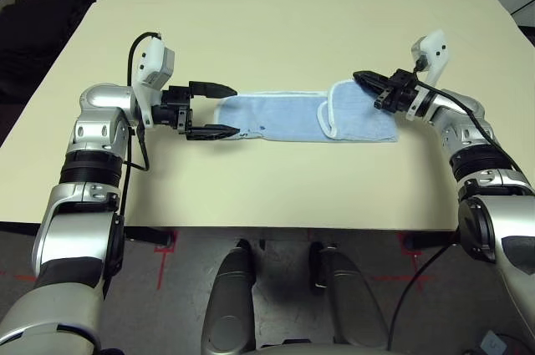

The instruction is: Fold the towel and set it aside.

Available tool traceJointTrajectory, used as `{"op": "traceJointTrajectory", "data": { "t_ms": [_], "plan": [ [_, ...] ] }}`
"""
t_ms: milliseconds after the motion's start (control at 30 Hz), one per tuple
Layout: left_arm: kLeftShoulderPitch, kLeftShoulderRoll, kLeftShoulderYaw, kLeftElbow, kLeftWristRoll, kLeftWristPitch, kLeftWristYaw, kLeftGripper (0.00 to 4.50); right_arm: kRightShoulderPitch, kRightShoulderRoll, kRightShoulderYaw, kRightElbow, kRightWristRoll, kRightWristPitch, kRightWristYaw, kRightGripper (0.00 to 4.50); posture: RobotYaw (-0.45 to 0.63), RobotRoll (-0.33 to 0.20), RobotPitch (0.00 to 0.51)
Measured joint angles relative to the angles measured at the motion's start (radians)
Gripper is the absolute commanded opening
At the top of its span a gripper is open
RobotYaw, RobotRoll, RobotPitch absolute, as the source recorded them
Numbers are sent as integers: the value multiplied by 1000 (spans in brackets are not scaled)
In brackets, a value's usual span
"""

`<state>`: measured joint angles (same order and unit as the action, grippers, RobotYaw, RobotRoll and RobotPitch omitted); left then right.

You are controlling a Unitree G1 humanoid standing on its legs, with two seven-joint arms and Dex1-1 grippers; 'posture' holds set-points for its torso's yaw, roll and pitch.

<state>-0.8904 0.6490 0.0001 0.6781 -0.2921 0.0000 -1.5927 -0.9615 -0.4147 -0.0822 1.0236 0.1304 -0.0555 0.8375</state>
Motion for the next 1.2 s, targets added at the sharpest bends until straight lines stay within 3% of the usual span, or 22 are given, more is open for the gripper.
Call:
{"op": "traceJointTrajectory", "data": {
  "t_ms": [267,400,600,867,1200],
  "plan": [
    [0,1,0,0,0,1,0,4500,9,12,10,-4,-26,22,-70,14,10,0,235],
    [0,1,0,0,0,1,1,4500,24,18,-28,-20,20,10,-37,14,10,0,234],
    [3,1,0,-3,0,1,9,4500,80,-53,-89,-212,162,-91,249,14,-1,0,227],
    [28,1,1,-18,0,1,12,4500,218,-203,-59,-347,205,-95,535,14,-11,0,220],
    [38,-1,1,-39,0,19,12,4500,267,-285,-37,-308,163,-153,633,14,-10,0,214]
  ]
}}
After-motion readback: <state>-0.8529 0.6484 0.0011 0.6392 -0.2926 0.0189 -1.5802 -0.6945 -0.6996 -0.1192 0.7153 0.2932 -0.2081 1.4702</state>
